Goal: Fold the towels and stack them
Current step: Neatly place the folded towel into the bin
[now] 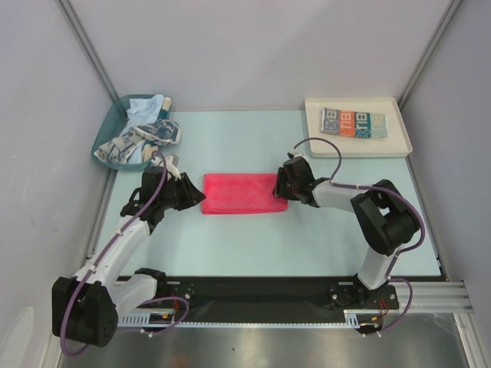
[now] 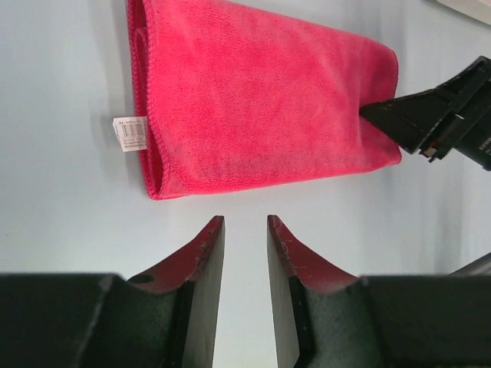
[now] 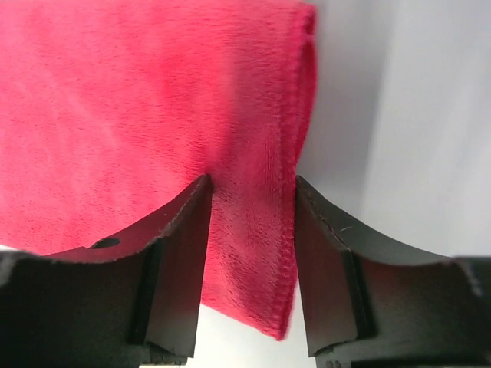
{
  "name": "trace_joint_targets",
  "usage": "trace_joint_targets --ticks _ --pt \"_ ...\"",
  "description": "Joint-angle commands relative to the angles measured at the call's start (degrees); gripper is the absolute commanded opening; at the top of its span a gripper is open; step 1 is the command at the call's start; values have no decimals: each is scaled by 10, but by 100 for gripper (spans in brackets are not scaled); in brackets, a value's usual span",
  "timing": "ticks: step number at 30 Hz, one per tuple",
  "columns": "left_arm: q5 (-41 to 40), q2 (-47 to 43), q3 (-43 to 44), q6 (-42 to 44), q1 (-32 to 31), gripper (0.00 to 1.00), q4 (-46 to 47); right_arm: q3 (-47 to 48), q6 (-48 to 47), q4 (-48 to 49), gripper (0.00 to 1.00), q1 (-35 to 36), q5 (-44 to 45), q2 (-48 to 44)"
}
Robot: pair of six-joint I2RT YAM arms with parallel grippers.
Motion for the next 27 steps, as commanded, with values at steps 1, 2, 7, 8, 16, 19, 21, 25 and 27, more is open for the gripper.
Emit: trace_joint_targets --ticks 1,2,7,8,16,19,21,25,27 --pt "26 -21 19 10 -4 34 1 28 5 -41 47 24 39 25" --pt "27 -24 18 12 -4 34 0 29 6 -45 46 27 44 31" --pt "37 -37 21 21 -4 33 -12 49 11 -94 32 48 90 49" --pt "39 -39 22 22 -4 33 -14 57 9 -103 29 51 106 53" --pt "52 -48 57 48 -4 32 -48 164 -70 -217 0 68 238 101" --pt "49 -52 65 64 -4 31 -62 232 -120 -256 0 66 318 137" --pt "47 -56 68 70 -4 30 -73 296 -150 -279 0 63 375 161" --pt "46 -59 79 91 -4 30 -95 401 -235 -292 0 37 449 237" --pt "43 -59 80 102 -4 30 -98 458 -278 -291 0 16 467 260"
